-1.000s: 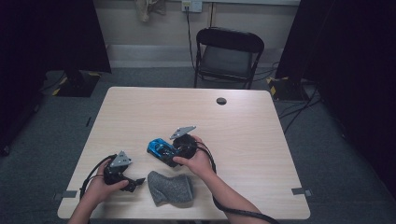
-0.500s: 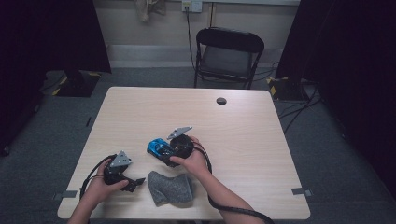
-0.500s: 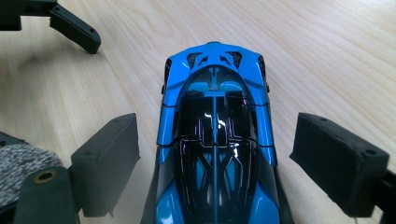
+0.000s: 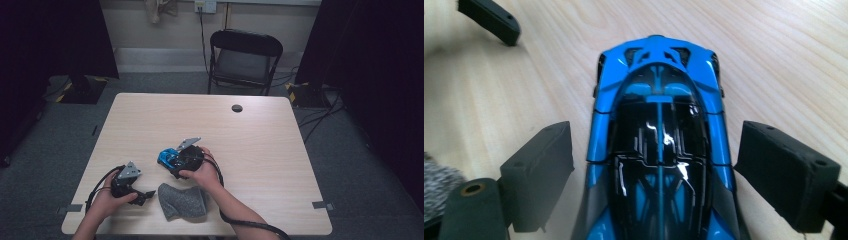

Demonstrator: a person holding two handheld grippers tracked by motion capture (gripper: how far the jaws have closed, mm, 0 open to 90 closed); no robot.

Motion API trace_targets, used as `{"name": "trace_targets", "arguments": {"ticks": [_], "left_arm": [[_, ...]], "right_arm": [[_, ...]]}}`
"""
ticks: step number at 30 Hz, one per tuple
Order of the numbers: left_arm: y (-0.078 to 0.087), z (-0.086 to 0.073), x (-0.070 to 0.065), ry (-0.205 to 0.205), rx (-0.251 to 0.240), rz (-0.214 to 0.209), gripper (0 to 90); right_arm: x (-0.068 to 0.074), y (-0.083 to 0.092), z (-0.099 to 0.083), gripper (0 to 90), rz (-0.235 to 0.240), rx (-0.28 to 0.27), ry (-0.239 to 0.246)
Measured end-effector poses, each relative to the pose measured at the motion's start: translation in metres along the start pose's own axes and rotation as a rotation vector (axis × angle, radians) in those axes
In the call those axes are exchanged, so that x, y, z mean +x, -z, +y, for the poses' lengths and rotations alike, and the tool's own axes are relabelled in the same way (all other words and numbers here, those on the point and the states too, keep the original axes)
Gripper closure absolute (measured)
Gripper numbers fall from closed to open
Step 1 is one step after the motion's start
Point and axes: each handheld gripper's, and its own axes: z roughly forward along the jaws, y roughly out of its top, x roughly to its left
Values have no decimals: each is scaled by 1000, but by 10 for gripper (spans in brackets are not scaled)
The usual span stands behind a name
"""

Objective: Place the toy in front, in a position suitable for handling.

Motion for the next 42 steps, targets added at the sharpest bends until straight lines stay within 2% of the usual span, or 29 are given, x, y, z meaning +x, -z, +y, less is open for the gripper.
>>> {"name": "trace_targets", "arguments": {"ticks": [5, 10, 15, 17, 24, 31, 39, 40, 42], "left_arm": [[0, 0, 0, 0, 0, 0, 0], [0, 0, 0, 4, -1, -1, 0], [0, 0, 0, 4, -1, -1, 0], [0, 0, 0, 4, -1, -1, 0], [0, 0, 0, 0, 0, 0, 0], [0, 0, 0, -1, 1, 0, 0], [0, 0, 0, 0, 1, 0, 0], [0, 0, 0, 0, 0, -1, 0], [0, 0, 0, 3, 1, -3, 0]], "right_arm": [[-1, -3, -3, 169, 7, 4, -18], [-1, -5, -5, 215, 8, 14, -15], [2, -6, -6, 231, -9, 6, -10], [4, -6, -7, 255, -28, 5, 8], [7, -6, -8, 260, -50, 2, 9], [7, -3, -5, 262, -52, 49, 5], [6, -3, -7, 259, -47, 37, -1], [5, -1, -9, 258, -35, 22, -34], [5, -1, -8, 243, -35, 27, -31]]}}
